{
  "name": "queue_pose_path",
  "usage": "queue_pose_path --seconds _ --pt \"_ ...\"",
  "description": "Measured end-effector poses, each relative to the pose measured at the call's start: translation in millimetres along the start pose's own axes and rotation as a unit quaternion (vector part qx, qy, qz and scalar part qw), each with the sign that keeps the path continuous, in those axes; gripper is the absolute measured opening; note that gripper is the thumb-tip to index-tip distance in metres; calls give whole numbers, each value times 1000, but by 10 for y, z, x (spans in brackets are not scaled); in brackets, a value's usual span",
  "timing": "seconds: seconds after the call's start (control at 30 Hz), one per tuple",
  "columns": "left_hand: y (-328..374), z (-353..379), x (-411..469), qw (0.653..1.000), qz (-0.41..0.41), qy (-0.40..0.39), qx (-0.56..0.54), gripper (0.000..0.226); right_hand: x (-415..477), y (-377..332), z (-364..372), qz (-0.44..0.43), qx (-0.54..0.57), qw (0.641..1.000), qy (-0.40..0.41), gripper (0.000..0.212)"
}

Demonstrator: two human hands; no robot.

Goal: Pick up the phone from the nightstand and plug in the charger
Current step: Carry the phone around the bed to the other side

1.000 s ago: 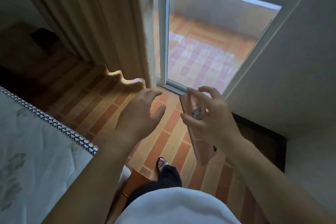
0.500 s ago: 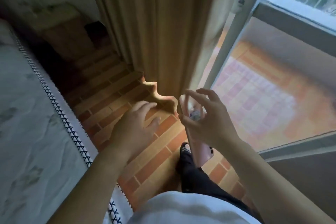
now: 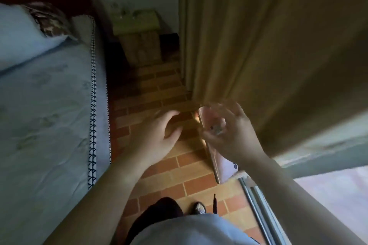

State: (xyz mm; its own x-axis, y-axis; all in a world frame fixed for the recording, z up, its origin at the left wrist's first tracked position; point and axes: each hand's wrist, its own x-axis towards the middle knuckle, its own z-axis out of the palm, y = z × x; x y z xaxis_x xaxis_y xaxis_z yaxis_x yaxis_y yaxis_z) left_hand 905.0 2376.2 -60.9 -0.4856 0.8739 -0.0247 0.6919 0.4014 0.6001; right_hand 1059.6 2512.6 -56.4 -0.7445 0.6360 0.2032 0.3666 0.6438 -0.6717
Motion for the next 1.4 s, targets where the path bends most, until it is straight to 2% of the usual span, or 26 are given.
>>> queue_pose_path --seconds 0.13,0.33,0.6,0.87,1.17,1.4 --pt "-275 -246 425 997 -49 46 45 43 739 -16 257 -47 15 997 -53 64" --pt "-844 -664 1487 993 -91 72 22 48 2078 -29 718 -90 48 991 -90 66" --pt "-1512 -1580 3033 989 -68 124 48 45 3973 -233 1266 -89 81 990 -68 68" --pt "-2068 -1928 4342 989 -101 98 51 45 5401 -13 1636 -68 91 990 -83 68" --pt "-2592 -2428 5930 977 -140 148 61 44 7357 -7 2017 -128 103 980 -115 64" --pt "-3180 -2813 6383 958 -206 190 54 42 8425 -213 2555 -169 116 960 -189 61"
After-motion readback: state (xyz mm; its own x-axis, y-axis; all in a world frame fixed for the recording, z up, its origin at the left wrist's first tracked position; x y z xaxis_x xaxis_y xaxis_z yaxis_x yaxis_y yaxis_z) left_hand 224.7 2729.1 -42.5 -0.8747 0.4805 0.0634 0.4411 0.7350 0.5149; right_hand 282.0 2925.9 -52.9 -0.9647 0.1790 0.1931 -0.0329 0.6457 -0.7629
